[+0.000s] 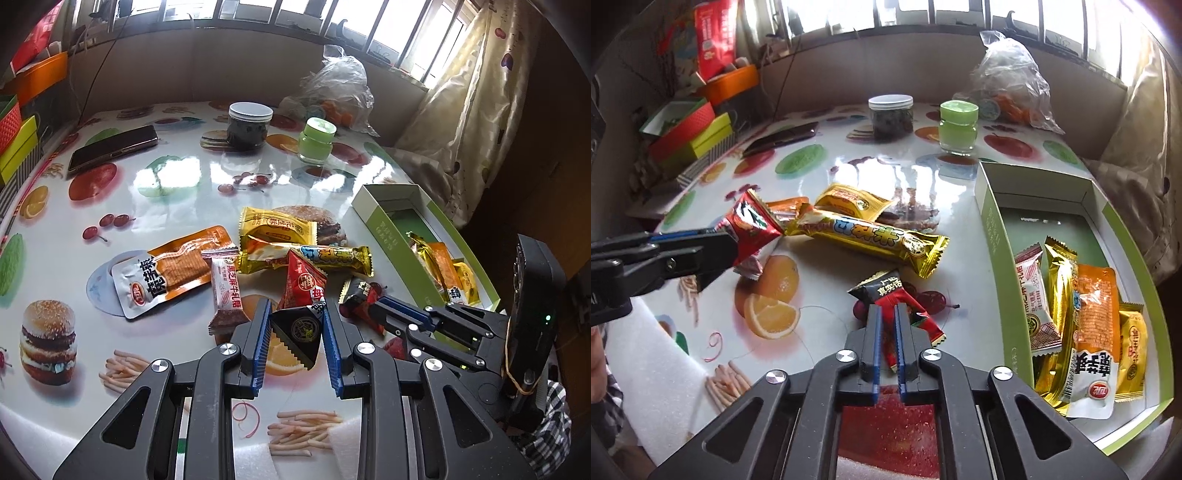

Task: Organize snacks
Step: 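Carry the red packet with the right gripper while the left carries the black packet to the box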

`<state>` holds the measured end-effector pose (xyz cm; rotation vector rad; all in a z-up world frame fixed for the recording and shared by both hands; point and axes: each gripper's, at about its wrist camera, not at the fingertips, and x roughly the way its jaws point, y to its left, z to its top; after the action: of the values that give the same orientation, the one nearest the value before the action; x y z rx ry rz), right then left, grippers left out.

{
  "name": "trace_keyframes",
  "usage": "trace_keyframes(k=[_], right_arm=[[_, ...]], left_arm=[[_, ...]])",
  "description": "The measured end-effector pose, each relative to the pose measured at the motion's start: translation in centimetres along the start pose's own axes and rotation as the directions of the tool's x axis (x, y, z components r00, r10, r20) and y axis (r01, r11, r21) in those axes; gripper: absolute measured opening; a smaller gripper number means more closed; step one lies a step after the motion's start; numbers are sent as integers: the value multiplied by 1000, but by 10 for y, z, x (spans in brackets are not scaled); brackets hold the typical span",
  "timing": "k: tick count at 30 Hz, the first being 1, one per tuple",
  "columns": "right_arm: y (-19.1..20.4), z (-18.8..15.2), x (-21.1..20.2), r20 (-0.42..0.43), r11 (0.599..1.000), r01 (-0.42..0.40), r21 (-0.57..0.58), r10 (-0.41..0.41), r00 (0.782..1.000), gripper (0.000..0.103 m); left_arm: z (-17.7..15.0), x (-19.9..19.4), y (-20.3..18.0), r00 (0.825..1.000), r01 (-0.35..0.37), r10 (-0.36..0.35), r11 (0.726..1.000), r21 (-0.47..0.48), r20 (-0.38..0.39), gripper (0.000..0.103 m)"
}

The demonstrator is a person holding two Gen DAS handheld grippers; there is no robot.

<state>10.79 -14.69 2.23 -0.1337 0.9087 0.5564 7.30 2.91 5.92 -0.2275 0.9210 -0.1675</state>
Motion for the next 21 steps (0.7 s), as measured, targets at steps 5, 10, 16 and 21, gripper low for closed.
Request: trace_keyframes(k=[5, 10, 16, 21], right_arm=[[5, 8, 3, 6, 997, 44, -58, -44, 999, 41], [12, 10, 27, -65, 993, 61, -102, -68, 996, 42], [8, 9, 23, -36, 997, 48, -64, -50, 998, 28], [5, 9, 12, -8, 998, 46, -38, -47, 999, 24]], left_arm=[[0, 0, 1, 1000, -4, 4, 1000, -4, 2, 28], [-1, 0, 3, 1000, -3, 3, 1000, -9, 0, 28], [-1, -1, 2, 1000, -1, 1, 1000, -7, 2, 28], [1, -2, -3, 1000, 6, -6, 1000, 2, 8, 28]])
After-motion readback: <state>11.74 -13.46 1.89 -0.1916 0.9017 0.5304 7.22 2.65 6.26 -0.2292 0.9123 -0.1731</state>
